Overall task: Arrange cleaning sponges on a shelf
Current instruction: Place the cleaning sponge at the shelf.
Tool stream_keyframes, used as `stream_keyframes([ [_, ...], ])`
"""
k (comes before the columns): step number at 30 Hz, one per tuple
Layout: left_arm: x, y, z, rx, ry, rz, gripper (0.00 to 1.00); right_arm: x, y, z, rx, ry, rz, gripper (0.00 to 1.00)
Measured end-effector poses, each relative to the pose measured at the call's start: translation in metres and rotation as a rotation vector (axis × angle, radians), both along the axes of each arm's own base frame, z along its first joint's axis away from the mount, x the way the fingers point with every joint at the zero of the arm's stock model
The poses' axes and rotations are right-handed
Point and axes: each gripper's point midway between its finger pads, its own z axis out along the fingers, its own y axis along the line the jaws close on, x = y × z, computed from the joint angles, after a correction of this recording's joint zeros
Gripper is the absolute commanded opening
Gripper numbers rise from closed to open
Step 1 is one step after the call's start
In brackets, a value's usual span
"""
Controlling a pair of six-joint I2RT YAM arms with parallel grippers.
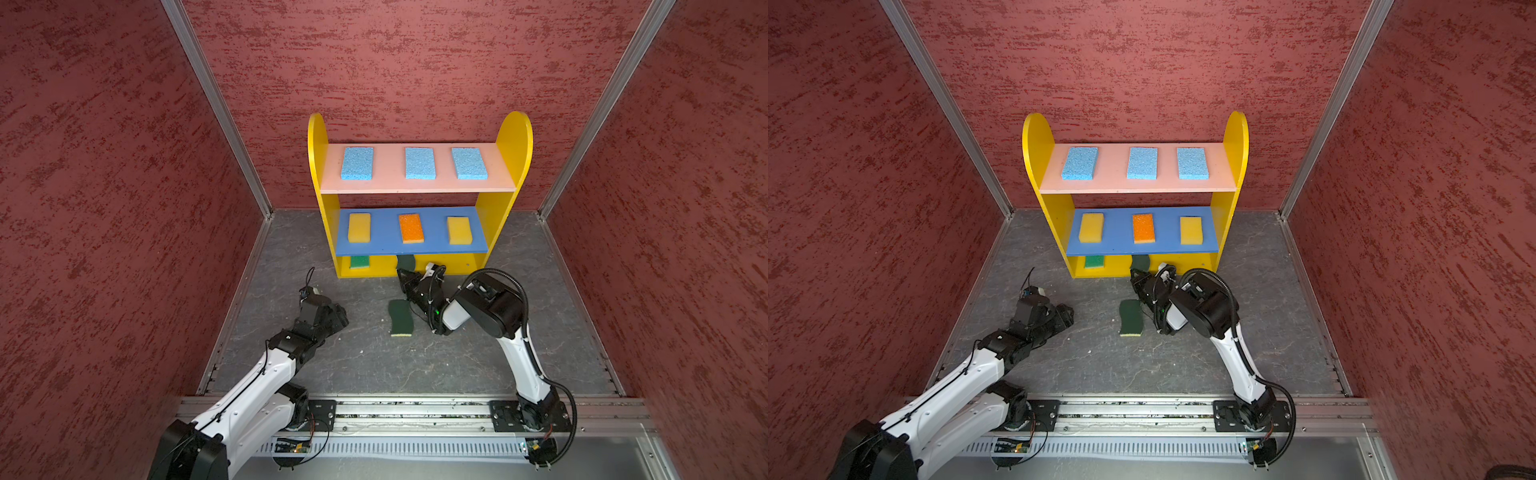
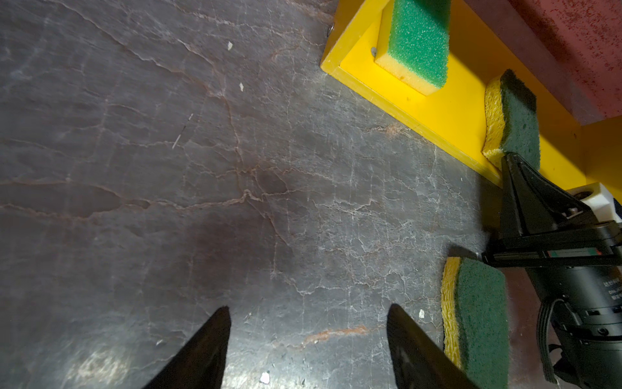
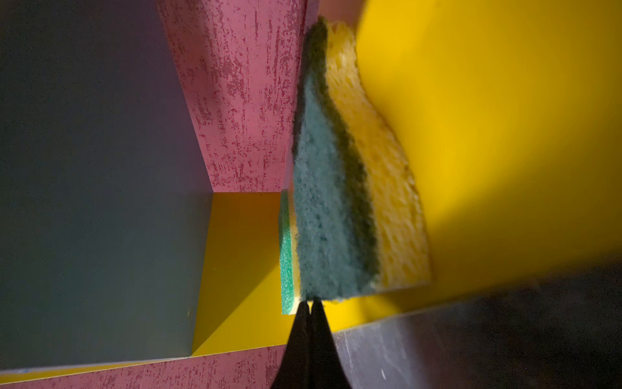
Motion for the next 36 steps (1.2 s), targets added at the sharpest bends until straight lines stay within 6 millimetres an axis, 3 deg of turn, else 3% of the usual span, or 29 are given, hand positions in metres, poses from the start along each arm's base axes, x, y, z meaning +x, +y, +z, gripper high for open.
stream_keyframes([
  [12,0.001,-0.001,-0.004,0.002,0.010,-0.001,0.74,0.007,-0.009,0.000,-0.001,0.000,-0.022,0.00],
  [36,0.004,-0.003,-0.011,-0.003,0.026,0.000,0.74,0.018,-0.010,0.000,-0.010,-0.009,-0.023,0.00],
])
